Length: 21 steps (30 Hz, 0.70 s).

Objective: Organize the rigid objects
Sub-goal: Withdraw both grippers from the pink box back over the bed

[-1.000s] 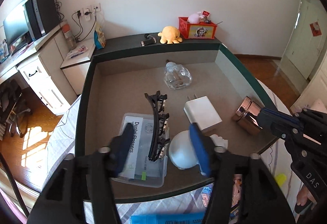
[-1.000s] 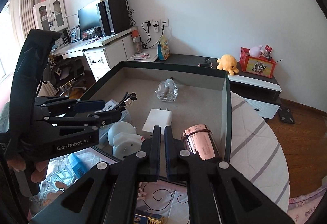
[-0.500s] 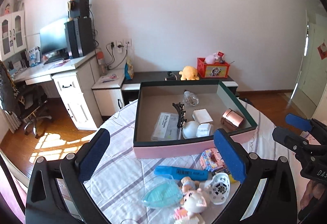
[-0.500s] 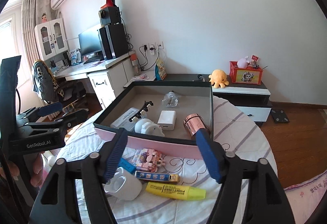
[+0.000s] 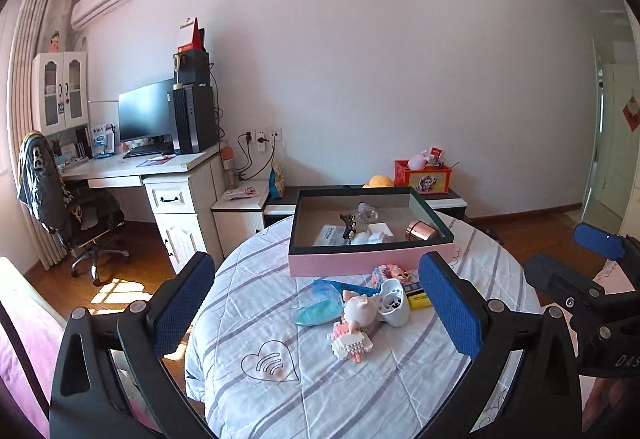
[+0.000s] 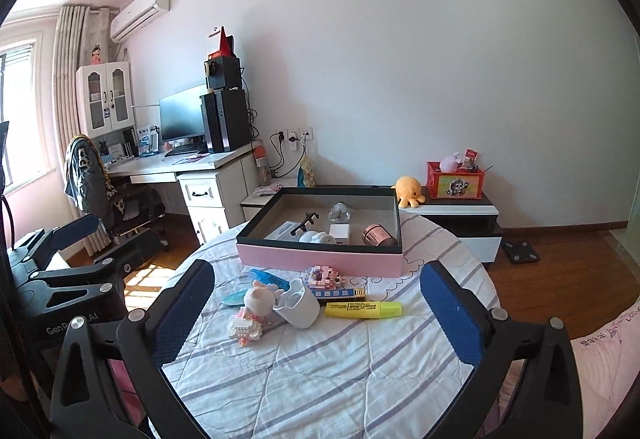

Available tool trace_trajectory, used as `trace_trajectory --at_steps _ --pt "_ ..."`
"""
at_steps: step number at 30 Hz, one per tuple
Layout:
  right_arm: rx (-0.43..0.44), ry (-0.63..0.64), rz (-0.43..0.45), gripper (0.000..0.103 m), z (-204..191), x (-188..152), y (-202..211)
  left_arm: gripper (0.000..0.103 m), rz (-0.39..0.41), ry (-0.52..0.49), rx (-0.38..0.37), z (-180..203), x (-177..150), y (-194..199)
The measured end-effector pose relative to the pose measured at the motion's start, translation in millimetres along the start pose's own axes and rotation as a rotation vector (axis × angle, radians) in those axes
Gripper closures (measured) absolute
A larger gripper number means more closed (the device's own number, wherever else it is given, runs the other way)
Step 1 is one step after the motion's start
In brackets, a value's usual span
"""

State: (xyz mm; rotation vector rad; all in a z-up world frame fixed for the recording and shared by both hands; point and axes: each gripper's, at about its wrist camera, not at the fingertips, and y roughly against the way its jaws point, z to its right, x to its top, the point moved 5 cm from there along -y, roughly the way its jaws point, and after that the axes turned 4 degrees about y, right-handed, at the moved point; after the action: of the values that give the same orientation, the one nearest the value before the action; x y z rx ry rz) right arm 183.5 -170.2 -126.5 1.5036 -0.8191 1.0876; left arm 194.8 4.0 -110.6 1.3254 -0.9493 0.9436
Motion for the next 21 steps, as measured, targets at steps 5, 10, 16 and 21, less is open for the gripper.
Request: trace_trajectory --at_steps 5,10,16,21 --pt "-0.021 0.012 0.033 0.0 -9 -1 27 0.0 0.031 -0.003 -0.012 -1 0 25" --pt "-0.029 0.018 0.051 0.0 -13 0 41 0.0 0.055 -0.004 -0.014 -3 1 40" --pt "-0.032 0.02 0.058 0.0 -15 -1 42 0.0 0.053 -0.004 -0.012 -3 -2 42" --pt "-0.033 0.017 0.049 0.0 -12 -4 42 0.0 0.035 -0.008 -0.015 -3 -5 36"
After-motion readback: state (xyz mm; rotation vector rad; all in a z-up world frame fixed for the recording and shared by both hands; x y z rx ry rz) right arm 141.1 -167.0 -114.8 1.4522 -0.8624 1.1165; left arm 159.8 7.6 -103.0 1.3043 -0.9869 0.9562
